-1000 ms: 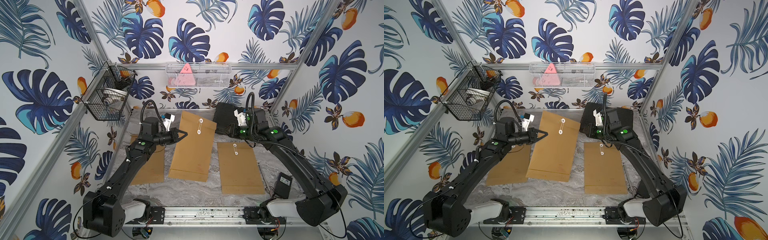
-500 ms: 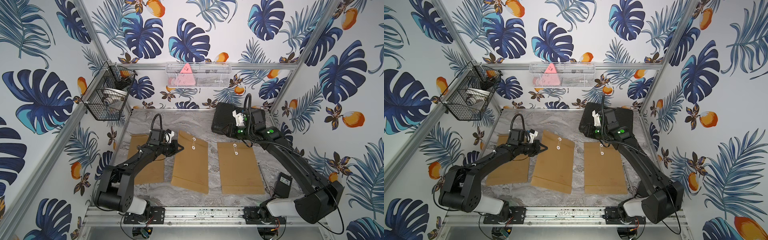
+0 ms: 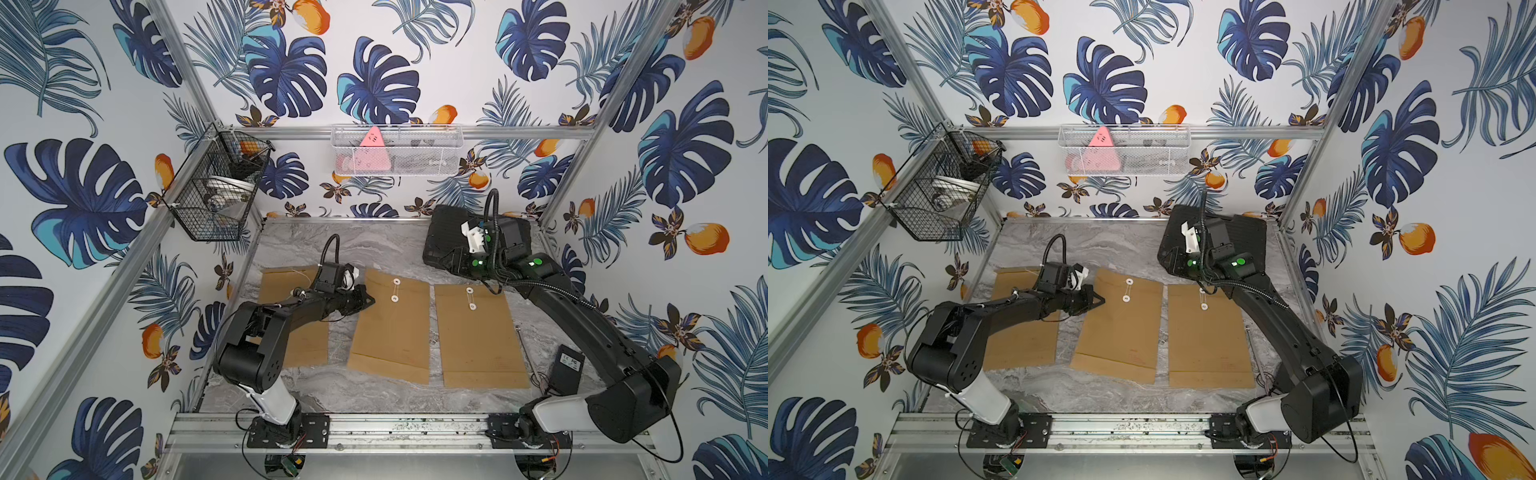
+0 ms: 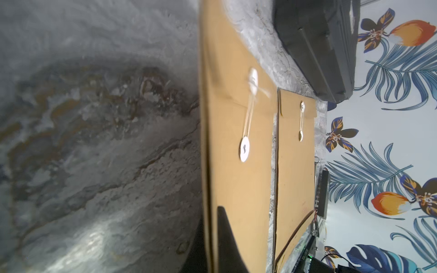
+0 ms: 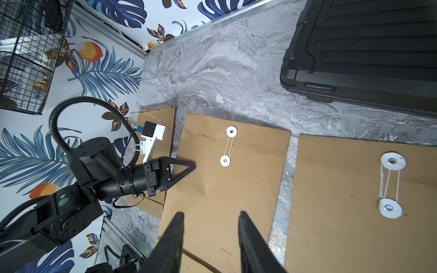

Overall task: Close the mouth of the file bag
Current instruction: Place the file bag at the center of the board.

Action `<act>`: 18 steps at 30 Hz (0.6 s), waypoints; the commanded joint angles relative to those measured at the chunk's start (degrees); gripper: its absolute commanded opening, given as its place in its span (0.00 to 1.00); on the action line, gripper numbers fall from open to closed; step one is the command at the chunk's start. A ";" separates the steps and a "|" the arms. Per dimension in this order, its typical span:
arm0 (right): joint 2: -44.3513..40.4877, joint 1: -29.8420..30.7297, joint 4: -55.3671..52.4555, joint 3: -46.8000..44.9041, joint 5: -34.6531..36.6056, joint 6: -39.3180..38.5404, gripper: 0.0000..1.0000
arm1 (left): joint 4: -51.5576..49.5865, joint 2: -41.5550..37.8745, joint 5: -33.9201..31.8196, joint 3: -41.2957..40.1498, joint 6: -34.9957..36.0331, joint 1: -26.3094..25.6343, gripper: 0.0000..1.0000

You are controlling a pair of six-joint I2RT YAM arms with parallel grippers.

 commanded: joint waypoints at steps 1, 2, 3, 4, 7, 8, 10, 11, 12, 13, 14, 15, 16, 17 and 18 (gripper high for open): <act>0.41 0.07 1.21 0.64 -0.60 0.10 0.40 | 1.49 -1.05 -3.82 -0.80 -1.22 0.52 0.00; 0.50 0.07 1.07 0.75 -0.59 0.01 0.40 | 1.48 -1.23 -4.11 -1.02 -1.41 0.86 0.00; 0.63 0.07 0.98 0.83 -0.58 -0.06 0.40 | 1.56 -1.36 -4.09 -1.29 -1.65 1.47 0.00; 0.74 0.07 0.85 0.92 -0.61 -0.15 0.40 | 1.42 -1.31 -3.83 -1.25 -1.66 1.96 0.00; 0.98 0.08 1.02 0.71 -0.67 0.00 0.40 | -0.52 -0.35 -2.78 -0.44 -1.00 3.40 0.00; 1.11 0.16 1.16 0.54 -0.80 0.08 0.41 | -0.87 -0.15 -2.49 -0.42 -0.77 3.44 0.00; 1.50 0.16 1.56 -0.34 -0.59 0.55 0.41 | -1.37 -0.01 -2.12 -0.95 -0.64 3.43 0.00; 1.69 0.16 1.87 -0.90 -0.58 0.82 0.41 | -0.85 -0.13 -1.79 -1.52 -1.18 3.39 0.00; 1.94 0.16 2.19 -1.49 -0.60 1.11 0.42 | -0.27 -0.31 -1.54 -2.17 -1.60 3.40 0.00; 2.28 0.16 2.46 -2.02 -0.46 1.48 0.43 | -0.19 -0.61 -1.58 -2.59 -1.94 3.43 0.00; 2.62 0.16 2.47 -2.27 -0.33 1.73 0.45 | -0.05 -0.82 -1.65 -3.01 -2.18 3.34 0.00; 3.10 0.16 2.34 -2.33 -0.25 1.85 0.49 | 0.26 -1.06 -1.43 -3.35 -2.37 3.30 0.00; 3.61 0.16 2.09 -2.20 -0.09 1.93 0.52 | 0.10 -1.23 -1.36 -3.41 -2.33 3.28 0.00; 4.04 0.16 1.94 -2.07 0.09 2.07 0.55 | -0.22 -1.41 -1.55 -3.41 -2.17 3.22 0.00; 4.55 0.16 1.72 -1.90 0.39 2.18 0.58 | -0.49 -1.61 -1.86 -3.47 -2.15 3.24 0.00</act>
